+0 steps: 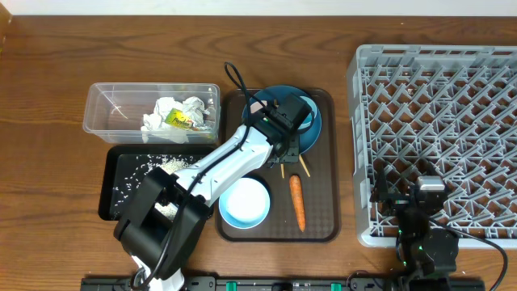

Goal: Sort waste into correct bins and load items into the dishwasher rack

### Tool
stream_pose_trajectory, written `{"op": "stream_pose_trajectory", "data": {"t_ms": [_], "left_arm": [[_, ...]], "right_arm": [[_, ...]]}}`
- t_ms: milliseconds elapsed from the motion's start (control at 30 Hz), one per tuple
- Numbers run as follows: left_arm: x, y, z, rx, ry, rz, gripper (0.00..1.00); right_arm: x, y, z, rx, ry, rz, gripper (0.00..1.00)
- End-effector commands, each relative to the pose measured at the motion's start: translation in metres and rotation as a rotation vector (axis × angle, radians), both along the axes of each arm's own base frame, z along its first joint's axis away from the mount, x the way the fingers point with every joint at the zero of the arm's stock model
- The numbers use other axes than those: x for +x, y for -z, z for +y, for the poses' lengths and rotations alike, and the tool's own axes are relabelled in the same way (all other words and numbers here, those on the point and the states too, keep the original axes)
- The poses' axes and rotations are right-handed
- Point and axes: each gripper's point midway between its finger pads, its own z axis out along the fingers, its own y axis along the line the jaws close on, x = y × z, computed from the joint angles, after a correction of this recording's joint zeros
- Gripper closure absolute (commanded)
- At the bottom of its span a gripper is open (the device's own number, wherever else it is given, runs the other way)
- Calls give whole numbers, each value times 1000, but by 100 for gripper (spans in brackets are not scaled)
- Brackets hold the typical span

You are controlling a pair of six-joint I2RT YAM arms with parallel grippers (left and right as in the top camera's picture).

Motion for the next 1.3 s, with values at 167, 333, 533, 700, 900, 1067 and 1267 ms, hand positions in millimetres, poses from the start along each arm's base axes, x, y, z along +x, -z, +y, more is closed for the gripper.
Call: {"op": "stream_pose_trajectory", "data": {"t_ms": [167,333,533,700,900,1067,1267], "left_arm": [[-4,9,2,15,-4,19,69],[-5,10,3,17,-3,22,69],[-5,10,3,17,-3,22,69],[-3,5,2,11,0,14,67],[8,-42,-4,-66,-6,-82,60],[16,-92,9,-141,-42,-180,60],[25,-119,45,-157,-127,-221,59]], "right_arm": [[0,1,-3,-8,13,4,1],[0,1,-3,-8,13,4,1],[0,1,-3,-8,13,4,1],[0,1,-3,-8,13,4,1],[0,1,-3,-8,13,4,1],[0,1,-3,-8,13,4,1],[0,1,-3,-8,13,4,1]]}}
